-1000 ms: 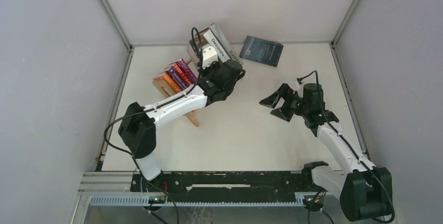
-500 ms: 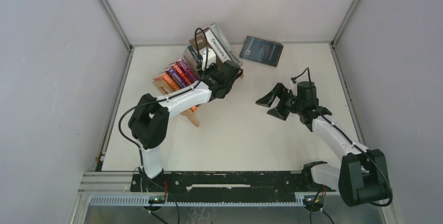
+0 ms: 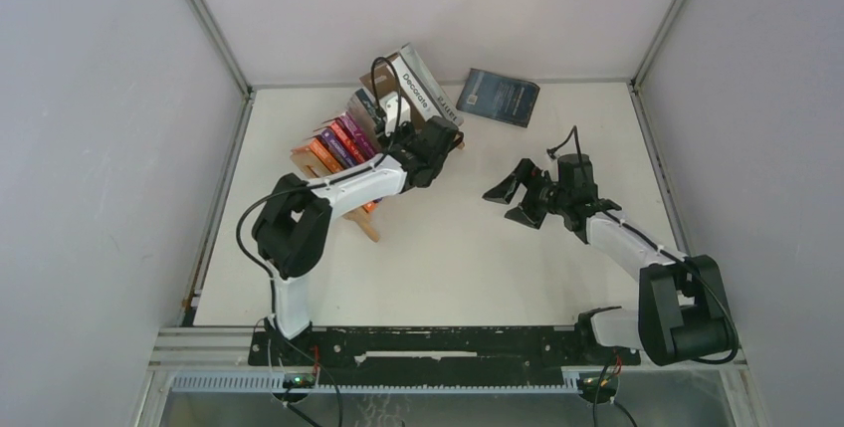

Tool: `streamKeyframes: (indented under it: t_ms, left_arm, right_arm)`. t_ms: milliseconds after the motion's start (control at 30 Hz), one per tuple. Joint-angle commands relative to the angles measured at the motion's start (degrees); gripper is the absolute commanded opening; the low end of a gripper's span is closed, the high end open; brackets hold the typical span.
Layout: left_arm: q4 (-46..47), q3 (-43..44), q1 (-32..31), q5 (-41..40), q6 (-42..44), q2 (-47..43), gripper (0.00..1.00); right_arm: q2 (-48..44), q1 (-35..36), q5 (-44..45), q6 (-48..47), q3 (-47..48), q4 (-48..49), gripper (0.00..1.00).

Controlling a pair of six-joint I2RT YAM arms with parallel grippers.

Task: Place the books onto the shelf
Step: Place the book on the shelf.

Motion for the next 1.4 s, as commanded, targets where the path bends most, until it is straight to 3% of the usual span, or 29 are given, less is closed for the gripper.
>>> streamKeyframes:
  t_ms: [0,267,433,600,733,1367]
  left_arm:
    - [3.8,1.6,0.1,-6.3,-3.4,0.3,0.0]
    - [-6.1,1.5,-0.3,-7.6,-14.0,1.6,0.03]
    - [-10.3,2.2,-0.8,-6.8,-17.2,1.4,0.33]
    - [-13.8,3.9,-1.5,-6.1,-17.9,0.7,0.52]
    - [-14.7,4.7,-2.0,-5.9,-17.4,-0.4,0.57]
    - [-14.5,7.2,-3.7,-7.6,-13.4,-5.6,0.56]
  right_arm:
    - [1.4,0.4,-0.7,-1.9,2.1,4.6,1.0]
    - [3.6,0.4,-1.5,-2.2,2.1,6.0,1.0]
    - [4.0,0.4,-1.9,-2.5,2.7,5.4,1.0]
    - [3.7,0.6,-1.7,-2.8,3.8,4.3,1.0]
    - [3.3,1.0,-1.2,-2.6,3.9,4.2,1.0]
    - [1.0,4.6,2.7,-3.9,3.9,1.3,1.0]
